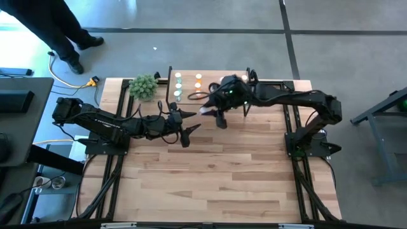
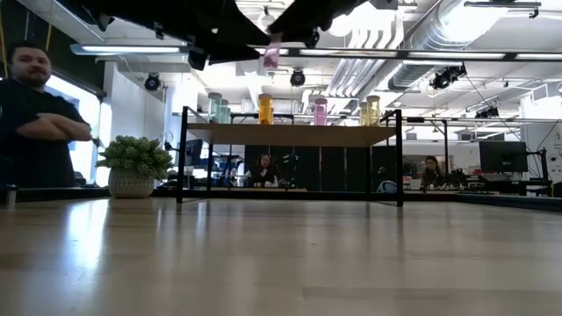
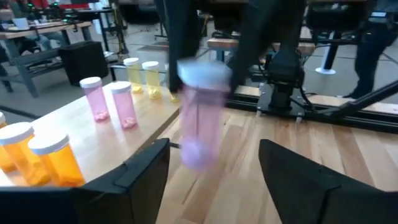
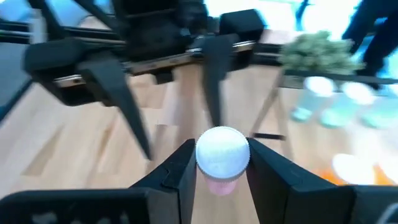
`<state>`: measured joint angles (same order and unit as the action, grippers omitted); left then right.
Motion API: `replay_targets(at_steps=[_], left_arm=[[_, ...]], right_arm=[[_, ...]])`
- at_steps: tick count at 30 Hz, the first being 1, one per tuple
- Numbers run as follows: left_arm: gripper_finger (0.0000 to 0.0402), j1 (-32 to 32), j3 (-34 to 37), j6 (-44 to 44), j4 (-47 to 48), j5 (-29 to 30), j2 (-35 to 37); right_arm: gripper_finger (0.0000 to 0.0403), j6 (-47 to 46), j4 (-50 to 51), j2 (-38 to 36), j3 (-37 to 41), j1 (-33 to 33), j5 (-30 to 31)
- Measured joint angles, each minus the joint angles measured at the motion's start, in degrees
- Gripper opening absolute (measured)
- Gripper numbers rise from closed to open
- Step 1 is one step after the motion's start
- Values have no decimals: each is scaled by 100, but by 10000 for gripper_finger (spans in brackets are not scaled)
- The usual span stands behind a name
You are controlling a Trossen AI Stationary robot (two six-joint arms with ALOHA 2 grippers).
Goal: Pick and place medicine bottles onto shelf by color
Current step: Put the purple pill bottle on the shelf aligned with the purple pill bottle
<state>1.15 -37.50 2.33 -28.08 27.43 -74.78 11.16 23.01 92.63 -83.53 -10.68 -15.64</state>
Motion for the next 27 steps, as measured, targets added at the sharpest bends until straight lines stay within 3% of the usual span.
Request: replay_targets(at_steps=[4,18,27], left_arm=[[243,1,0,2,20,34,0],[239,-11,0,53,90,27,0],[239,-6,0,50,90,26,0]], right_arm=[[108,171,248,-324,0,-138,350],[108,349,764,-1366,10,-1077,365],[108,70,-138,-1365,1472,-1598,179]])
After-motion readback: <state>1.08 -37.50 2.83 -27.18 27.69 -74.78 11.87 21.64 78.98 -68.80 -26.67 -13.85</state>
